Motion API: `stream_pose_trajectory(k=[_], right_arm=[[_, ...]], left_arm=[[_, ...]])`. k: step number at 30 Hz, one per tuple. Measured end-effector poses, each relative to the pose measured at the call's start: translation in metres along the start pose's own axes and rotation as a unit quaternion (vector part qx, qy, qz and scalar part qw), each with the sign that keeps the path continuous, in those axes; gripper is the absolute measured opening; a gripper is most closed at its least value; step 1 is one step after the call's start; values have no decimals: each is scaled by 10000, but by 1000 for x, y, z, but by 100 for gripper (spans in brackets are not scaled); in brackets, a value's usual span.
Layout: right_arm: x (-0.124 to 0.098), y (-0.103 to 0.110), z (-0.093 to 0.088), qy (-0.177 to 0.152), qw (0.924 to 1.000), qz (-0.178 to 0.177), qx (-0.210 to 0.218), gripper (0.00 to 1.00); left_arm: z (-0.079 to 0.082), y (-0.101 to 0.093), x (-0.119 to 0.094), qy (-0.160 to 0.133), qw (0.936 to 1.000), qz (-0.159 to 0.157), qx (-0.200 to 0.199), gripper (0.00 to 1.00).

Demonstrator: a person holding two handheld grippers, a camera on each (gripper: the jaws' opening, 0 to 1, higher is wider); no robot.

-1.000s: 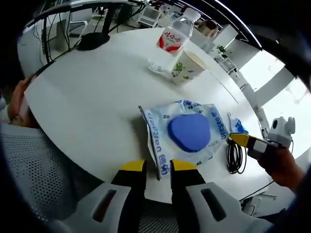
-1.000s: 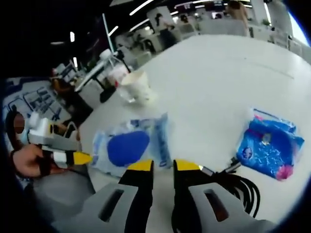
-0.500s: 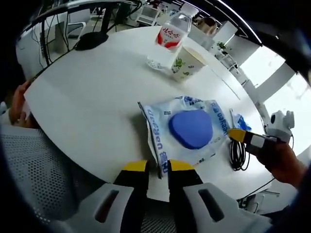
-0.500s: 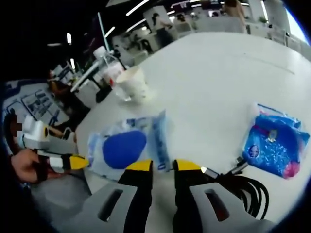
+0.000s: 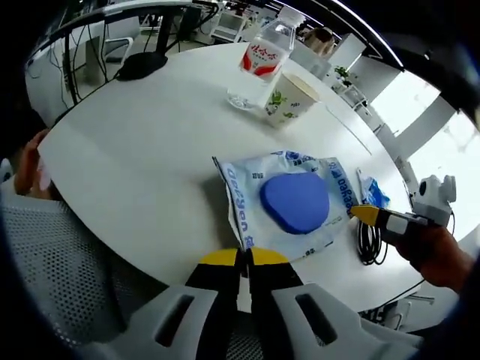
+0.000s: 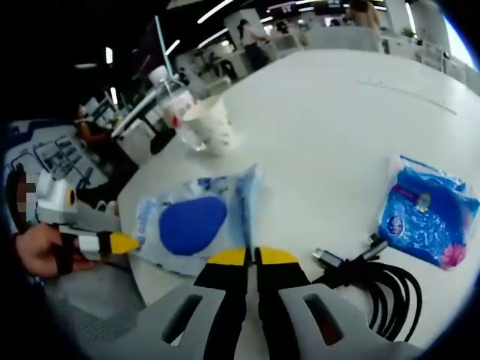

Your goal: Arrange the tabletop items into an orderly group along one side of the table until the central work area is clear of visible clutter.

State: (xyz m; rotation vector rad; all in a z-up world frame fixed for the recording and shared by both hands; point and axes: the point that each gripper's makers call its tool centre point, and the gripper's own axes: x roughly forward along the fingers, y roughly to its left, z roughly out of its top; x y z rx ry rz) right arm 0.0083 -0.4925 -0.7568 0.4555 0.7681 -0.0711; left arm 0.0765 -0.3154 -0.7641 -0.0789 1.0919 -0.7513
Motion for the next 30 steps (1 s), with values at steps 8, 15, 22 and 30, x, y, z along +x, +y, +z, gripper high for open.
stream_pose_trajectory(k=[8, 15, 22, 30], right_arm=[[-11, 7, -11, 67, 9999, 74, 35, 0], [-21, 12, -30, 175, 9998, 102, 16, 0], [-26, 18, -38, 220, 9997, 137, 29, 1], [-31, 22, -44, 235, 9995, 176, 124, 1]], left_arm=[[2, 3, 0, -59, 10000, 79, -7, 0], [3, 5, 0, -104, 9999, 101, -56, 0], [5, 7, 0, -163, 9997, 133, -80, 0], [7, 8, 0, -208, 9997, 145, -69, 1]])
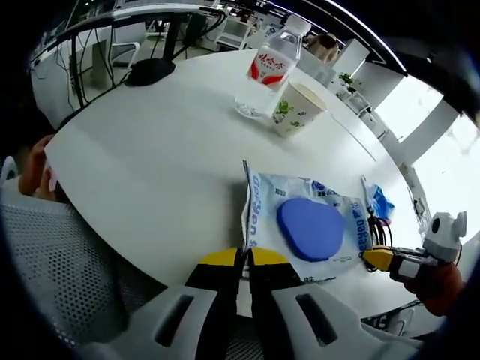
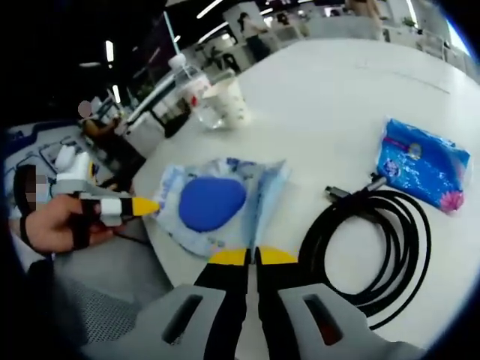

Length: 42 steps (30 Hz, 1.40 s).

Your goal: Arrange the tabletop items into an orderly group along one side of the table until the central work area is clear of visible clutter.

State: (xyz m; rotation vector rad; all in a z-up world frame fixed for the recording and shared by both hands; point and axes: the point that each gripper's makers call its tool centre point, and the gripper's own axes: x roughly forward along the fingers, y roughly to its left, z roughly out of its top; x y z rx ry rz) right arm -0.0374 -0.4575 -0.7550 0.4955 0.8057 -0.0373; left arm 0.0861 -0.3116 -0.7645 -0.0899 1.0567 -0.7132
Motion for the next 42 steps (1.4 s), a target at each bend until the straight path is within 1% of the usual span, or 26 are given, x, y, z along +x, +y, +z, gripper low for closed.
stream_pose_trajectory(k=[7, 10, 15, 22, 29, 31, 36, 42], right_arm=[[-2, 1, -9, 66, 10000, 33, 54, 2], [-5, 2, -11, 68, 10000, 52, 39, 5], [-7, 3, -9, 20, 10000, 63, -10, 10], [-11, -5, -5, -49, 9999, -9, 109, 10], [-9, -8, -2, -23, 9999, -18, 109, 12], [-8, -9, -1, -24, 9999, -21, 118, 13], [-7, -9, 3, -42, 9999, -12, 116, 13], [-3, -9, 3, 3, 9999, 15, 109, 13]], left_arm=[[1, 0, 0, -17, 10000, 2, -12, 2], [3, -2, -2, -74, 10000, -30, 15, 4], [5, -2, -4, -77, 10000, -49, -33, 8], [5, -2, -7, -32, 10000, -57, 46, 10], [-1, -3, -6, 160, 9997, -76, 153, 11], [-2, -3, -6, 174, 9996, -52, 200, 11], [-3, -1, -6, 203, 9996, -28, 176, 11], [-4, 0, -5, 222, 9995, -5, 204, 9]])
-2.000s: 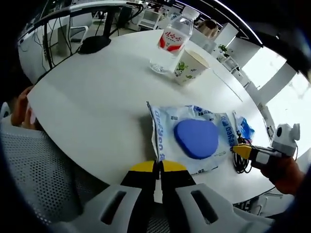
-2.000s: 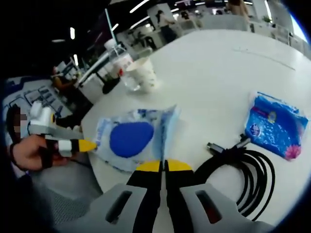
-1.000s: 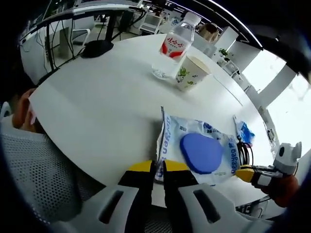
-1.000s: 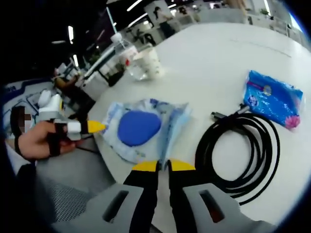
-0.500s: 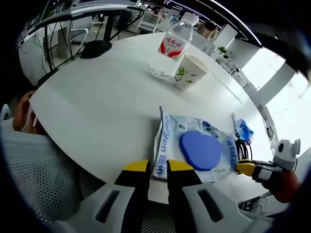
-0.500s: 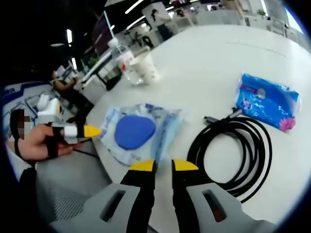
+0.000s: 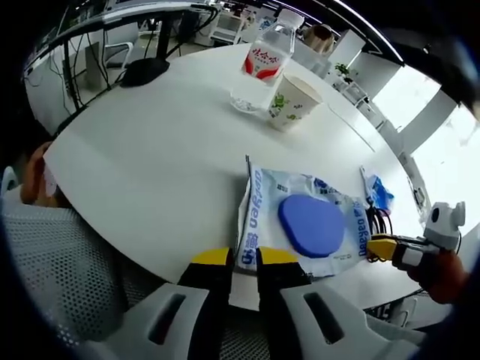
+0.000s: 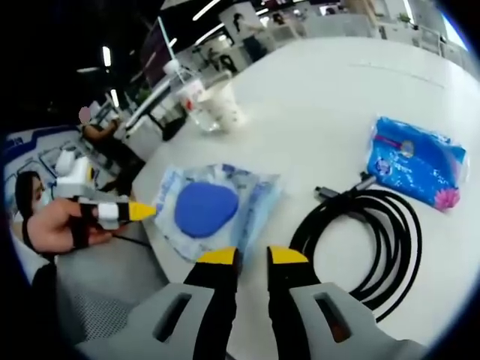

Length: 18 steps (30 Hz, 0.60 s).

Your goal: Arrange the tabletop items into an orderly group along one side of the table until the central work area is clear of visible clutter.

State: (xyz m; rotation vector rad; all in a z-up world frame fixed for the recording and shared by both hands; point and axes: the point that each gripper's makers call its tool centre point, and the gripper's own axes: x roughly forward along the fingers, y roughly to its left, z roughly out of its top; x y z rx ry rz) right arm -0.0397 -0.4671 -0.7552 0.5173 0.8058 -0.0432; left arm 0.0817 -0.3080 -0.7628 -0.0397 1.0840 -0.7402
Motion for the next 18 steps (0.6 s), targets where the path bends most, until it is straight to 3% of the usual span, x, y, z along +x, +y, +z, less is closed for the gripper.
stream_pose_trajectory(k=[10, 15, 18], right_arm=[[8, 7, -2, 125, 9998, 71, -106, 11], [7, 7, -2, 212, 9994, 39, -258, 2], [3, 6, 4, 96, 9998, 82, -130, 1]], left_arm=[[-1, -1, 2, 13, 10000, -18, 27, 4], [1, -5, 1, -3, 9999, -59, 98, 1], [1, -9, 2, 26, 9997, -151, 173, 0]])
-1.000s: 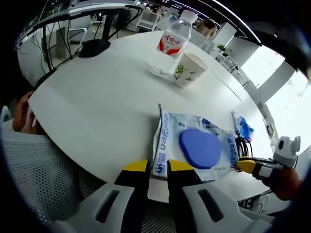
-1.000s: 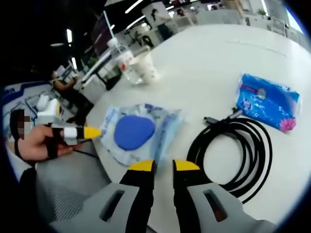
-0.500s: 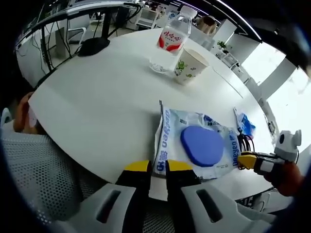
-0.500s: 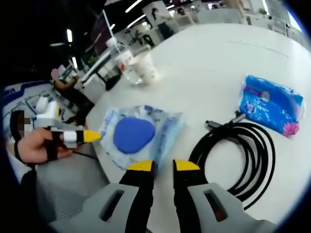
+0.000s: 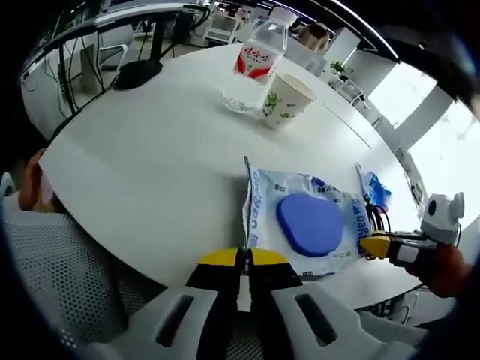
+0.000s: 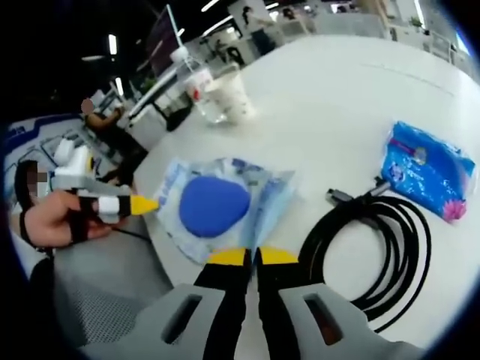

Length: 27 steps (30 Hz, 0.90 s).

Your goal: Arrange the tabletop items into an orderly group along one side of the table until the central work area is clear of visible clutter.

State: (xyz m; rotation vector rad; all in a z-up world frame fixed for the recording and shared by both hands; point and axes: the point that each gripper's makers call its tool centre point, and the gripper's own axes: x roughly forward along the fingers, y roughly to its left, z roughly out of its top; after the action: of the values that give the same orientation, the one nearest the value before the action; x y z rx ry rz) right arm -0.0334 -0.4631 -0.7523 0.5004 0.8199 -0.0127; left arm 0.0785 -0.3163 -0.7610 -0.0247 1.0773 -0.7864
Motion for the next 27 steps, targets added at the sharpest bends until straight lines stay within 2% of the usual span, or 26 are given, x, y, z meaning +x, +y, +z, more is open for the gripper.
stream_pose_trajectory(k=[9, 18, 27], right_arm=[[-15, -2, 17, -252, 9997, 19, -6, 0], [-31, -17, 33, -541, 9984, -104, 152, 0], [-41, -32, 40, -699, 9967, -269, 296, 0]], left_arm=[[13, -18, 3, 6, 9995, -226, 215, 0], [36, -44, 11, -70, 9980, -472, 420, 0], [47, -67, 27, -32, 9959, -654, 622, 0]])
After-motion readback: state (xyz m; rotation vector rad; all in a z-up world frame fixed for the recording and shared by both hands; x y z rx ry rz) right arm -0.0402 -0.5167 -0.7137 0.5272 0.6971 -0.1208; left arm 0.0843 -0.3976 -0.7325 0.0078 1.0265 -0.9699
